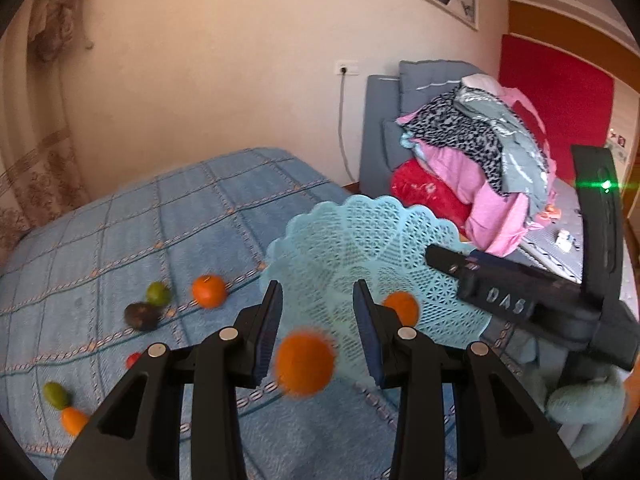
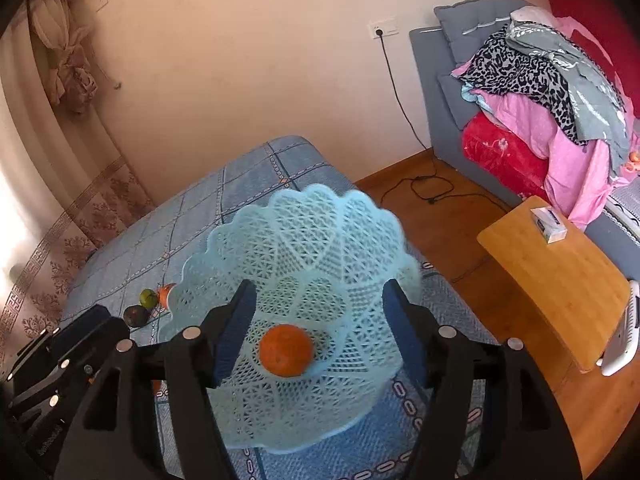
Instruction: Organize fruits
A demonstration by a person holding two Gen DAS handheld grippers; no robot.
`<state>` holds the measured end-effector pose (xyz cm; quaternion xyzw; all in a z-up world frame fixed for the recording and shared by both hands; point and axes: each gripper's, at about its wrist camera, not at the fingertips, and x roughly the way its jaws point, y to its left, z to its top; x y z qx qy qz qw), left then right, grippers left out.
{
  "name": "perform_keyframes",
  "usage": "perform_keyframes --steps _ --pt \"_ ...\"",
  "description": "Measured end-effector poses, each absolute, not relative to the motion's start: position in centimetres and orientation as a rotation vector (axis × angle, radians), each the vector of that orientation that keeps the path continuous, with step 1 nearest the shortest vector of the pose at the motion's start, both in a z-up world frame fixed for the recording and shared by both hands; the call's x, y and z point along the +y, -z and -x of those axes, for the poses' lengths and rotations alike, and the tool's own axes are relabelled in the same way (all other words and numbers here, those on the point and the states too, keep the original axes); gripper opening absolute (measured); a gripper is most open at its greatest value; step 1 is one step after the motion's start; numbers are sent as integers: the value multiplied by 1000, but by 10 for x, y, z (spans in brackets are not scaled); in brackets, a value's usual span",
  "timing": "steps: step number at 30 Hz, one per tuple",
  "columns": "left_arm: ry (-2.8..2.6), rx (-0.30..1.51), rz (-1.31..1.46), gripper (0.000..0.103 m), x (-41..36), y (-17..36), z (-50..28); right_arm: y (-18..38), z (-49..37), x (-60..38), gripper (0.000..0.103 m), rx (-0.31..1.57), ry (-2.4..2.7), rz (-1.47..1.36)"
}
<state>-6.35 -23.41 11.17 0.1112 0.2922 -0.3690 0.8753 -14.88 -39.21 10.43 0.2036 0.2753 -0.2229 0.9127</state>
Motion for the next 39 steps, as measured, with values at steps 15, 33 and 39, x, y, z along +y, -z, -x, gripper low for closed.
perform_keyframes --steps 15,33,39 --pt "752 715 -275 63 -173 -86 67 -109 156 -393 68 538 474 -429" --pt "682 810 -347 69 -24 -66 160 -105 146 -361 68 561 432 -372" --pt "671 867 -326 68 -29 -52 155 -109 150 -363 68 545 432 -378"
